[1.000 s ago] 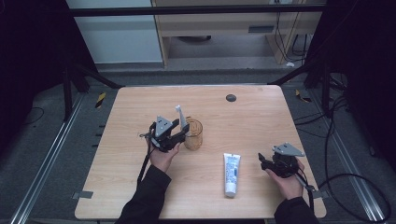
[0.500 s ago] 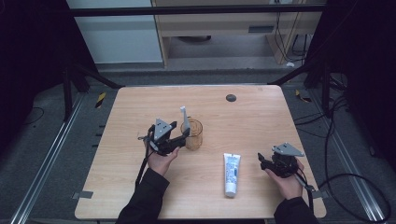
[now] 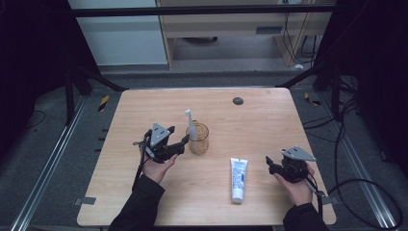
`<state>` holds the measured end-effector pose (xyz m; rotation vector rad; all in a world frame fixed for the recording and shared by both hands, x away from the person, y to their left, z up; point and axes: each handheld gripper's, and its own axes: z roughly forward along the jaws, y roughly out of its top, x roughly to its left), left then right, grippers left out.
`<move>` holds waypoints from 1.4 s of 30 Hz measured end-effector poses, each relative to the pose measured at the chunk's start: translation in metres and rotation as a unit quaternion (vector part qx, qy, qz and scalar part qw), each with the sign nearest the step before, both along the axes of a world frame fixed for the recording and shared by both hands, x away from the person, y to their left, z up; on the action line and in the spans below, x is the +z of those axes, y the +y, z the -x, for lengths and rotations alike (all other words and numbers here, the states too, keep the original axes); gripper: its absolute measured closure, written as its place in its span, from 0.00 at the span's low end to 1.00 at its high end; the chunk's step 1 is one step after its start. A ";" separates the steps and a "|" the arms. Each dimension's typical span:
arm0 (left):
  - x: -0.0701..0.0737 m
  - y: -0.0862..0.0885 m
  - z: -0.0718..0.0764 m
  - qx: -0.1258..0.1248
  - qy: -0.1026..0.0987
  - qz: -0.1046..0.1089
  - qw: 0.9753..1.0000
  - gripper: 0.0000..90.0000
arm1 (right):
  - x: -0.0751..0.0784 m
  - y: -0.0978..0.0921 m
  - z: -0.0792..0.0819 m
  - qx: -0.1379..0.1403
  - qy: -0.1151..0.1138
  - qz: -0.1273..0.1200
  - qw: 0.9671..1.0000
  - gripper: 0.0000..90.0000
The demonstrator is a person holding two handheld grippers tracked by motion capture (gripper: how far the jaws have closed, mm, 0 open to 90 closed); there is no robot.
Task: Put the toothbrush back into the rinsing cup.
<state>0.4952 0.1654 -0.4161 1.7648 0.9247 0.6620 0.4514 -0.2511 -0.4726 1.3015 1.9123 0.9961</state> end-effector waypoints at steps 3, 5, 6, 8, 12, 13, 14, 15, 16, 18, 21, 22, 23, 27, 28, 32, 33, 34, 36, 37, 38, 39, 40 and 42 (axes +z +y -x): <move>-0.003 0.007 0.004 -0.004 0.005 -0.016 1.000 0.38 | 0.002 0.001 0.001 0.004 -0.001 0.000 1.000 0.35; -0.007 0.013 0.007 -0.006 0.012 -0.027 1.000 0.38 | 0.003 0.002 0.002 0.006 0.001 -0.003 1.000 0.36; -0.009 0.016 0.009 -0.007 0.016 -0.033 0.999 0.37 | 0.003 0.003 0.002 0.009 0.001 -0.003 1.000 0.36; -0.013 0.023 0.013 -0.009 0.021 -0.041 0.999 0.36 | 0.005 0.004 0.003 0.014 0.001 -0.004 1.000 0.36; -0.023 0.042 0.020 0.001 0.034 -0.038 0.999 0.36 | 0.006 0.007 0.005 0.023 0.003 -0.008 1.000 0.39; -0.025 0.045 0.021 0.003 0.039 -0.042 0.998 0.36 | 0.007 0.007 0.006 0.026 0.003 -0.006 1.000 0.40; -0.026 0.048 0.022 0.006 0.042 -0.050 0.998 0.36 | 0.007 0.008 0.006 0.028 0.003 -0.005 1.000 0.41; -0.027 0.051 0.024 0.007 0.042 -0.054 0.998 0.35 | 0.007 0.009 0.007 0.031 0.004 -0.005 0.999 0.42; -0.028 0.056 0.027 0.007 0.042 -0.054 0.998 0.35 | 0.008 0.010 0.007 0.033 0.005 -0.006 0.999 0.43; -0.030 0.063 0.032 0.011 0.047 -0.059 0.997 0.35 | 0.009 0.012 0.009 0.040 0.008 -0.008 0.999 0.44; -0.033 0.073 0.039 0.018 0.054 -0.060 0.997 0.35 | 0.010 0.015 0.011 0.052 0.014 -0.009 0.999 0.47; -0.035 0.077 0.042 0.022 0.056 -0.060 0.996 0.35 | 0.010 0.016 0.012 0.055 0.017 -0.008 0.998 0.48; -0.036 0.079 0.044 0.023 0.059 -0.060 0.996 0.35 | 0.010 0.018 0.013 0.062 0.021 -0.007 0.998 0.49; -0.041 0.087 0.052 0.031 0.069 -0.067 0.995 0.35 | 0.009 0.026 0.016 0.085 0.034 -0.002 0.996 0.52; -0.042 0.089 0.054 0.035 0.069 -0.068 0.995 0.35 | 0.009 0.027 0.017 0.089 0.038 -0.001 0.995 0.53; -0.046 0.095 0.061 0.042 0.077 -0.074 0.993 0.37 | 0.007 0.033 0.022 0.109 0.055 0.000 0.993 0.60; -0.046 0.097 0.062 0.047 0.080 -0.079 0.993 0.37 | 0.007 0.034 0.023 0.115 0.058 0.002 0.992 0.62; -0.047 0.099 0.063 0.050 0.081 -0.082 0.992 0.38 | 0.006 0.036 0.025 0.120 0.065 0.000 0.991 0.63; -0.047 0.103 0.065 0.059 0.080 -0.086 0.991 0.39 | 0.005 0.038 0.027 0.128 0.071 0.001 0.989 0.66; -0.047 0.105 0.066 0.064 0.081 -0.084 0.991 0.39 | 0.004 0.039 0.029 0.130 0.074 0.000 0.989 0.67; -0.048 0.109 0.067 0.070 0.084 -0.083 0.991 0.40 | 0.004 0.040 0.030 0.133 0.077 -0.002 0.988 0.67; -0.049 0.111 0.068 0.072 0.087 -0.081 0.990 0.40 | 0.004 0.041 0.031 0.135 0.080 -0.003 0.988 0.68; -0.050 0.113 0.070 0.075 0.089 -0.080 0.990 0.41 | 0.003 0.043 0.032 0.134 0.084 -0.004 0.987 0.68; -0.052 0.117 0.071 0.080 0.093 -0.081 0.989 0.42 | 0.002 0.045 0.033 0.136 0.087 -0.005 0.987 0.68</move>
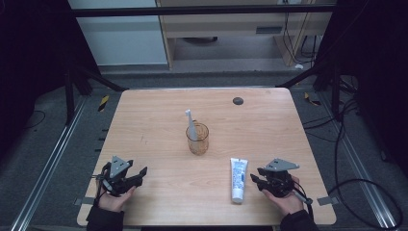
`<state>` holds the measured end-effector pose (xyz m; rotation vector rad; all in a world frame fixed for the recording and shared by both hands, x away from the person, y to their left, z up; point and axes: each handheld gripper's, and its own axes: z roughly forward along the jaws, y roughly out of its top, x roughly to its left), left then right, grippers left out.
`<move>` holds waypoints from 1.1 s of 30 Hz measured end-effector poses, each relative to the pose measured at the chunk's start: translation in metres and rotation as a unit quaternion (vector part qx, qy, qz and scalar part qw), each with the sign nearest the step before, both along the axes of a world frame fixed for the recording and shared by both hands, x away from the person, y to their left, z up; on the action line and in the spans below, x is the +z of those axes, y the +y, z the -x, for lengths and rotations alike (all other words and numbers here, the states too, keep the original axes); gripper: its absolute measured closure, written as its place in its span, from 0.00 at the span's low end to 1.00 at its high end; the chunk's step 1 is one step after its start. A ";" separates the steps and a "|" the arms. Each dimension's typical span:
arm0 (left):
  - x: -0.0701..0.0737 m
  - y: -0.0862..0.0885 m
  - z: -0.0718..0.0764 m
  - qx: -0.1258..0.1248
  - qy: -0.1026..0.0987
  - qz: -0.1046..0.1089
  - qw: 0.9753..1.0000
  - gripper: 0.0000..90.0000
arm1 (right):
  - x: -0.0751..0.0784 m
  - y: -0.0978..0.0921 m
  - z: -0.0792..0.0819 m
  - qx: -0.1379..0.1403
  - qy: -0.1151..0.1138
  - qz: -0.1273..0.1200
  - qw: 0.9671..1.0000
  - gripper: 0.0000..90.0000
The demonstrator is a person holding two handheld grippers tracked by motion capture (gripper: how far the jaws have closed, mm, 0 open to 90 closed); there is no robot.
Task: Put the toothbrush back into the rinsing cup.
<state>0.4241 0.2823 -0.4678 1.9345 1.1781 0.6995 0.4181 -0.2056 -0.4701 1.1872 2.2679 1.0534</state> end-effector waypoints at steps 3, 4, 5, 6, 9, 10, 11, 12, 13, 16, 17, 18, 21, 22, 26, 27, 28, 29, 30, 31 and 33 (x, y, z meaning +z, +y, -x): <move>-0.003 0.005 0.000 0.007 0.006 -0.006 1.000 0.46 | -0.001 0.006 0.000 0.003 0.006 0.003 1.000 0.70; -0.003 0.006 -0.001 0.009 0.006 -0.007 1.000 0.47 | -0.001 0.007 -0.001 0.003 0.006 0.003 1.000 0.71; -0.004 0.006 -0.001 0.010 0.007 -0.006 1.000 0.48 | -0.002 0.008 -0.002 0.001 0.008 0.003 1.000 0.72; -0.004 0.007 -0.002 0.010 0.008 -0.007 1.000 0.50 | -0.002 0.009 -0.003 -0.002 0.007 0.006 1.000 0.74; -0.005 0.007 -0.004 0.014 0.010 -0.014 1.000 0.54 | -0.005 0.010 -0.008 -0.018 0.010 0.012 1.000 0.80; -0.005 0.007 -0.004 0.017 0.010 -0.013 1.000 0.55 | -0.005 0.011 -0.010 -0.022 0.012 0.011 1.000 0.83; -0.005 0.008 -0.005 0.017 0.010 -0.014 1.000 0.56 | -0.006 0.011 -0.013 -0.027 0.015 0.009 0.999 0.86; -0.006 0.008 -0.006 0.019 0.010 -0.015 1.000 0.56 | -0.007 0.012 -0.015 -0.031 0.019 0.006 0.999 0.87; -0.007 0.008 -0.007 0.020 0.010 -0.017 1.000 0.56 | -0.009 0.014 -0.017 -0.036 0.021 0.002 0.999 0.90; -0.008 0.006 -0.010 0.021 0.006 -0.024 0.999 0.57 | -0.011 0.015 -0.023 -0.046 0.028 -0.001 0.999 0.95; -0.008 0.006 -0.011 0.017 0.004 -0.025 1.000 0.57 | -0.013 0.015 -0.026 -0.050 0.029 0.000 0.998 0.96; -0.008 0.005 -0.011 0.018 0.003 -0.025 1.000 0.57 | -0.014 0.016 -0.027 -0.053 0.032 -0.001 0.998 0.97; -0.008 0.004 -0.012 0.019 0.001 -0.026 0.999 0.57 | -0.017 0.017 -0.032 -0.056 0.038 0.003 0.998 0.97; -0.008 0.005 -0.012 0.019 0.002 -0.027 0.999 0.57 | -0.018 0.018 -0.033 -0.055 0.042 0.006 0.998 0.97; -0.008 0.005 -0.012 0.021 0.003 -0.024 0.999 0.57 | -0.020 0.021 -0.036 -0.051 0.044 0.007 0.998 0.97; -0.009 0.006 -0.013 0.021 0.004 -0.025 0.999 0.57 | -0.020 0.021 -0.036 -0.052 0.045 0.006 0.998 0.97; -0.009 0.005 -0.013 0.021 0.005 -0.023 1.000 0.57 | -0.020 0.021 -0.037 -0.051 0.046 0.007 0.998 0.97; -0.010 0.005 -0.013 0.021 0.007 -0.022 1.000 0.57 | -0.021 0.022 -0.038 -0.051 0.047 0.009 0.998 0.96; -0.010 0.006 -0.013 0.021 0.007 -0.024 0.999 0.57 | -0.021 0.023 -0.038 -0.049 0.049 0.009 0.998 0.96; -0.011 0.006 -0.014 0.021 0.008 -0.025 0.999 0.56 | -0.022 0.024 -0.039 -0.048 0.049 0.008 0.998 0.95; -0.011 0.006 -0.014 0.021 0.009 -0.027 0.999 0.55 | -0.022 0.026 -0.039 -0.046 0.047 0.011 0.998 0.95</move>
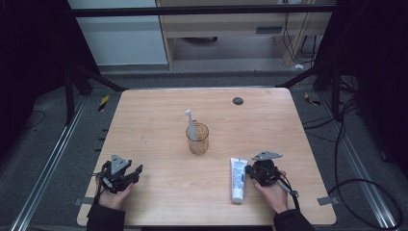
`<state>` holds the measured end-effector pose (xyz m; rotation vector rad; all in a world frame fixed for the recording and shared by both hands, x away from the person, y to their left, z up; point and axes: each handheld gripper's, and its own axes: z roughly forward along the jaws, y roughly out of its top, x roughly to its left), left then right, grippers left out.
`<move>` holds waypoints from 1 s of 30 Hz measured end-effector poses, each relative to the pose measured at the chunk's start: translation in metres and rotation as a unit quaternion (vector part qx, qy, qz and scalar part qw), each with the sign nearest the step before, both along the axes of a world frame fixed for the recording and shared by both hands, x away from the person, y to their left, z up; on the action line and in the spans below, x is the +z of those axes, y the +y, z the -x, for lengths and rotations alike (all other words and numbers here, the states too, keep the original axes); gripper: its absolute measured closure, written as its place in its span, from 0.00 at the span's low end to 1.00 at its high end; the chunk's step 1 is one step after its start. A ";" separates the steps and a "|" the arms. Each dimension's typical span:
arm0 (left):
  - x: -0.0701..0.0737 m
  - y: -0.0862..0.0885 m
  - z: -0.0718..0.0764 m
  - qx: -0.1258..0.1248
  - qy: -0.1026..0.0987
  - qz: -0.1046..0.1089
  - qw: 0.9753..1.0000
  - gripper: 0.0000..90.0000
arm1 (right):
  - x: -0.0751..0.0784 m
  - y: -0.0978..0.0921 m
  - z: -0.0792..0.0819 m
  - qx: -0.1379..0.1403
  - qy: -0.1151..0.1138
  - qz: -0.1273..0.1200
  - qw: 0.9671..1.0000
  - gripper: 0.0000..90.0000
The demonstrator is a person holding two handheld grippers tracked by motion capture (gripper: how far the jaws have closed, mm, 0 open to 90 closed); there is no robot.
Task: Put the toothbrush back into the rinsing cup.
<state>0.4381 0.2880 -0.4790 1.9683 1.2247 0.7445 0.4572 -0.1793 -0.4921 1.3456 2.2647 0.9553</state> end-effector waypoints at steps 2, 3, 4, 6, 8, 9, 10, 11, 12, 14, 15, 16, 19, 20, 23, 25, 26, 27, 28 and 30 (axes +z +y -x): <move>0.000 0.000 0.000 -0.001 0.000 0.000 1.000 0.55 | 0.000 0.001 -0.001 0.003 -0.001 0.001 1.000 0.95; -0.001 0.000 -0.001 -0.002 0.000 0.000 1.000 0.54 | 0.001 0.002 -0.001 0.002 0.001 -0.001 1.000 0.95; -0.001 0.000 -0.001 -0.003 0.001 0.000 1.000 0.54 | 0.001 0.002 -0.002 0.003 0.001 -0.002 1.000 0.95; -0.001 0.000 -0.001 -0.003 0.002 0.000 1.000 0.53 | 0.001 0.003 -0.002 0.004 0.001 -0.001 1.000 0.95; -0.001 0.000 -0.001 -0.003 0.002 0.000 1.000 0.53 | 0.001 0.004 -0.003 0.003 0.002 -0.006 1.000 0.95; -0.001 0.000 -0.001 -0.004 0.001 0.000 1.000 0.53 | 0.001 0.004 -0.003 0.005 0.002 -0.005 1.000 0.95; -0.002 0.000 -0.001 -0.005 0.002 0.001 1.000 0.53 | 0.001 0.005 -0.004 0.007 0.000 -0.003 1.000 0.95; -0.002 0.000 -0.001 -0.006 0.002 0.001 1.000 0.52 | 0.001 0.007 -0.004 0.008 0.000 -0.005 1.000 0.95; -0.002 0.000 -0.001 -0.007 0.003 0.000 1.000 0.52 | 0.001 0.007 -0.005 0.010 0.001 -0.007 1.000 0.95; -0.002 0.000 -0.001 -0.007 0.003 0.000 1.000 0.52 | 0.001 0.010 -0.006 0.013 0.002 -0.008 1.000 0.95; -0.002 0.000 -0.002 -0.007 0.003 0.000 1.000 0.52 | 0.001 0.011 -0.006 0.014 0.002 -0.005 1.000 0.95; -0.002 0.000 -0.002 -0.007 0.003 0.000 1.000 0.52 | 0.001 0.012 -0.006 0.016 0.002 -0.006 1.000 0.95; -0.002 0.001 -0.002 -0.005 0.001 0.000 1.000 0.51 | 0.001 0.014 -0.007 0.020 0.002 -0.007 1.000 0.94; -0.002 0.001 -0.002 -0.005 0.002 0.000 1.000 0.51 | 0.002 0.016 -0.007 0.022 0.001 -0.009 1.000 0.94; -0.003 0.001 -0.002 -0.006 0.001 0.002 1.000 0.51 | 0.002 0.019 -0.008 0.027 0.001 -0.009 1.000 0.93; -0.003 0.001 -0.002 -0.006 0.002 0.003 1.000 0.51 | 0.002 0.021 -0.008 0.030 -0.001 -0.008 1.000 0.93; -0.003 0.001 -0.002 -0.006 0.003 0.003 1.000 0.51 | 0.003 0.023 -0.008 0.030 0.002 -0.010 0.999 0.93; -0.003 0.001 -0.002 -0.006 0.003 0.003 1.000 0.51 | 0.003 0.023 -0.008 0.033 0.000 -0.009 0.999 0.93; -0.003 0.001 -0.002 -0.006 0.003 0.003 1.000 0.50 | 0.003 0.024 -0.008 0.034 0.001 -0.008 0.999 0.93; -0.003 0.001 -0.002 -0.006 0.003 0.003 1.000 0.50 | 0.003 0.025 -0.008 0.036 0.002 -0.007 0.999 0.92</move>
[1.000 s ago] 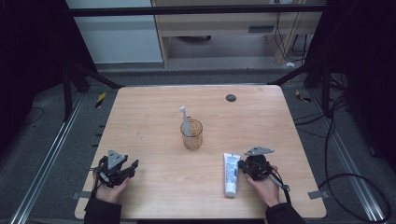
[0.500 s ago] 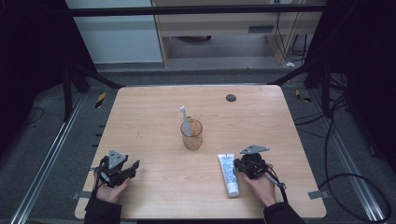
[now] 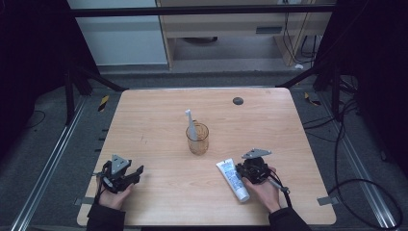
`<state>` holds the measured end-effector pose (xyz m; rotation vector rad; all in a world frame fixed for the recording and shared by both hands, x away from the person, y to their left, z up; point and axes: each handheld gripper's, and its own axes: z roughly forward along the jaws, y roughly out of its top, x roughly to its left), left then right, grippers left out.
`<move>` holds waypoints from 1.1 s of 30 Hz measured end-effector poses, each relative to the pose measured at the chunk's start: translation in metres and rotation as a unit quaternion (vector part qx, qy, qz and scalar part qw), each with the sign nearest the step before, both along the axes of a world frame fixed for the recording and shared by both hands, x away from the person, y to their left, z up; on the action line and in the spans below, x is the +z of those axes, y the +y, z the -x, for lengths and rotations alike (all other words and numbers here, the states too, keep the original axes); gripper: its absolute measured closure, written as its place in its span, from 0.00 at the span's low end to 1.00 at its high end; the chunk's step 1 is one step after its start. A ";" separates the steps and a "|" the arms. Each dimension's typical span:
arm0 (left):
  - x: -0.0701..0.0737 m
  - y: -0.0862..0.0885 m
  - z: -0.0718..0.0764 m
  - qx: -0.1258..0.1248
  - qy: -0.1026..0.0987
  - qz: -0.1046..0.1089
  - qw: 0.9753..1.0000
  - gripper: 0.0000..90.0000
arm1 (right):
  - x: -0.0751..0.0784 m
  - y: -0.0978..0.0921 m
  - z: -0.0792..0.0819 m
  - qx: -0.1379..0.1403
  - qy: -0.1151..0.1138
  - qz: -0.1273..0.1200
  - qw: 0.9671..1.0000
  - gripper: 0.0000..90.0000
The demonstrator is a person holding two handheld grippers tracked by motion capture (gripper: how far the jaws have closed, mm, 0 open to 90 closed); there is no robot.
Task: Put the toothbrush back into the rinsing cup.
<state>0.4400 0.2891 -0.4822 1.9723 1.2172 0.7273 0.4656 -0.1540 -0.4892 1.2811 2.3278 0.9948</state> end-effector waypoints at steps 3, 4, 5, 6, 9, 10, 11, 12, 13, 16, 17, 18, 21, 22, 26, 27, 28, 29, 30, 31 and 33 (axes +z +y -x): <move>0.000 0.000 0.000 -0.001 0.002 0.001 1.000 0.50 | 0.000 0.000 0.000 0.000 0.001 0.001 1.000 0.91; 0.000 0.000 0.000 0.000 0.003 0.002 1.000 0.50 | 0.000 -0.001 -0.001 0.001 -0.001 0.000 1.000 0.89; 0.000 0.000 0.000 0.000 0.003 0.003 1.000 0.50 | 0.001 -0.001 -0.001 -0.001 -0.003 -0.001 1.000 0.86; 0.000 0.001 0.000 0.000 0.003 0.004 1.000 0.49 | 0.002 -0.002 0.000 0.000 -0.008 -0.002 1.000 0.84; 0.000 0.001 0.000 0.001 0.004 0.006 1.000 0.49 | 0.008 -0.006 0.001 -0.005 -0.020 -0.006 1.000 0.75; 0.000 0.001 -0.001 0.002 0.004 0.005 1.000 0.48 | 0.010 -0.007 0.002 -0.005 -0.024 -0.009 1.000 0.72; 0.000 0.001 -0.001 0.002 0.004 0.004 1.000 0.48 | 0.013 -0.009 0.002 -0.004 -0.029 -0.012 0.999 0.68; 0.000 0.001 -0.001 0.002 0.003 0.004 1.000 0.48 | 0.016 -0.010 0.003 -0.007 -0.029 -0.013 0.999 0.65; 0.000 0.001 -0.001 0.002 0.003 0.004 1.000 0.48 | 0.018 -0.011 0.005 -0.007 -0.034 -0.015 0.999 0.64; 0.001 0.001 0.000 0.002 0.002 0.003 1.000 0.47 | 0.024 -0.015 0.008 -0.008 -0.034 -0.018 0.999 0.57; 0.001 0.001 0.000 0.002 0.002 0.004 1.000 0.47 | 0.026 -0.016 0.009 -0.011 -0.026 -0.022 0.999 0.54; 0.001 0.002 0.000 0.003 0.002 0.004 1.000 0.47 | 0.028 -0.016 0.009 -0.010 -0.023 -0.023 0.999 0.52; 0.001 0.001 0.000 0.003 0.002 0.003 1.000 0.47 | 0.033 -0.016 0.012 -0.012 -0.017 -0.018 1.000 0.49; 0.001 0.001 0.000 0.002 0.002 0.003 1.000 0.47 | 0.034 -0.015 0.013 -0.012 -0.016 -0.019 1.000 0.49; 0.001 0.001 0.000 0.001 0.003 0.003 1.000 0.46 | 0.041 -0.012 0.020 -0.005 -0.008 -0.014 1.000 0.46; 0.001 0.001 0.000 0.000 0.004 0.003 1.000 0.46 | 0.043 -0.011 0.022 -0.004 -0.005 -0.011 1.000 0.45; 0.000 0.001 -0.001 -0.001 0.005 0.003 1.000 0.46 | 0.044 -0.011 0.024 -0.003 -0.005 -0.008 1.000 0.44; 0.000 0.001 -0.001 -0.001 0.006 0.003 1.000 0.46 | 0.044 -0.011 0.026 -0.002 -0.001 -0.009 1.000 0.44; 0.000 0.001 0.000 -0.002 0.006 0.002 1.000 0.46 | 0.044 -0.011 0.028 -0.002 0.002 -0.007 1.000 0.44; 0.000 0.001 0.000 -0.003 0.005 0.000 1.000 0.46 | 0.044 -0.012 0.030 -0.001 0.003 -0.006 1.000 0.43; 0.001 0.001 0.000 -0.002 0.003 0.002 1.000 0.45 | 0.044 -0.012 0.034 0.000 0.006 -0.005 1.000 0.43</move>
